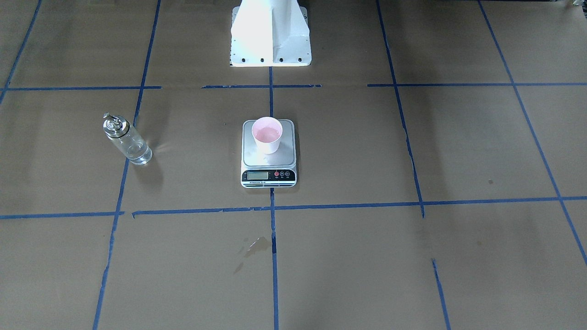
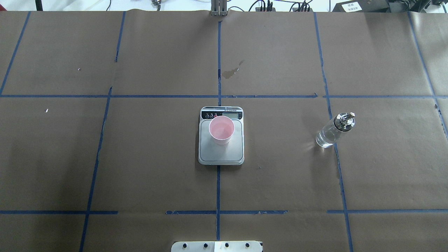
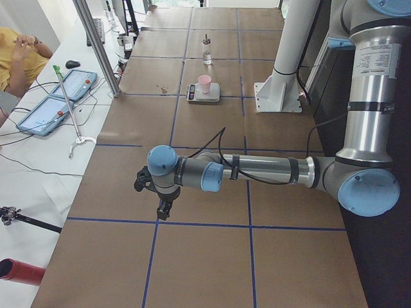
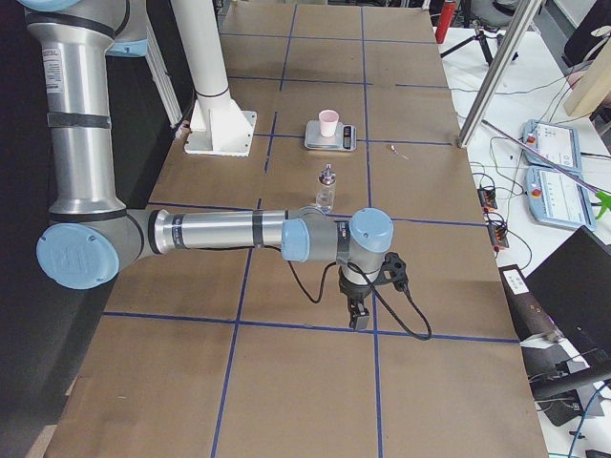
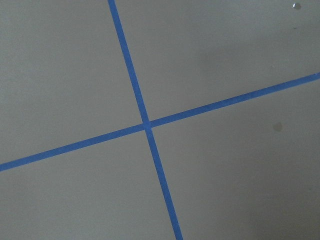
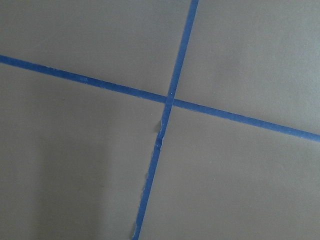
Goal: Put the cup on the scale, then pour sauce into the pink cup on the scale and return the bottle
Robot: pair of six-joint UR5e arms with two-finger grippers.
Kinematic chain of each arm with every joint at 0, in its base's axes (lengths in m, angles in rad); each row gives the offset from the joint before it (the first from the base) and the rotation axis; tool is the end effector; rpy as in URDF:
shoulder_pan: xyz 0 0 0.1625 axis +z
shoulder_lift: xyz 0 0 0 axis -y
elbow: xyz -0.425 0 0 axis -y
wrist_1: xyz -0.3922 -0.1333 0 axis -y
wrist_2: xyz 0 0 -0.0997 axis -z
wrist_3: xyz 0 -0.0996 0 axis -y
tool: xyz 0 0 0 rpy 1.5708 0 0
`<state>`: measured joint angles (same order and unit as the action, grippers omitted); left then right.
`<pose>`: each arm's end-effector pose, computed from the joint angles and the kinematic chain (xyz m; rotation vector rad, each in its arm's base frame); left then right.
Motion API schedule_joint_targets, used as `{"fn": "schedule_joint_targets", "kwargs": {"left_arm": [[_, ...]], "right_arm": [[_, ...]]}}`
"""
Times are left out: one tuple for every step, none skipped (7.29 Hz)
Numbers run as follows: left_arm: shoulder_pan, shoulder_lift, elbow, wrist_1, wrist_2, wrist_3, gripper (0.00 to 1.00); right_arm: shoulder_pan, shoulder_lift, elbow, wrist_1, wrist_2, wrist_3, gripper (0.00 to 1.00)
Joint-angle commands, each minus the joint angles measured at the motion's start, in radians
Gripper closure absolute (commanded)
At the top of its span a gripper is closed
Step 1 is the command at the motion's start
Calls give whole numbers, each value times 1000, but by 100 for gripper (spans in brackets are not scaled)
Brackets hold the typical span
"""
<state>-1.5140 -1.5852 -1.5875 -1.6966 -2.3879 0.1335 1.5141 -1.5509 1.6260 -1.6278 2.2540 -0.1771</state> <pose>-0.0318 -0.5099 0.6270 0.1797 0.8111 0.2434 0.0419 -0.5038 0.6334 0.0586 -0.6825 -0.2308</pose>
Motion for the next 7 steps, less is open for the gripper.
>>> {"fn": "schedule_joint_targets", "kwargs": {"left_arm": [[-2, 2, -2, 0, -8, 0, 0], [-2, 1, 3, -3, -10, 2, 0], [-2, -7, 7, -8, -25, 2, 0], [-5, -13, 9, -12, -49, 3, 0], [-30, -13, 4, -37, -77, 2, 0], [-61, -10, 1, -37, -106, 2, 0], [-61, -10, 3, -37, -120, 2, 0]], "right_arm": [[23, 3, 5, 0, 1, -1, 0], [43, -6, 38, 0, -5, -1, 0], [55, -15, 64, 0, -2, -1, 0], [55, -14, 72, 3, -1, 1, 0], [55, -26, 89, 8, 2, -1, 0], [60, -47, 106, 12, 1, -1, 0], [60, -51, 103, 12, -4, -2, 0]]}}
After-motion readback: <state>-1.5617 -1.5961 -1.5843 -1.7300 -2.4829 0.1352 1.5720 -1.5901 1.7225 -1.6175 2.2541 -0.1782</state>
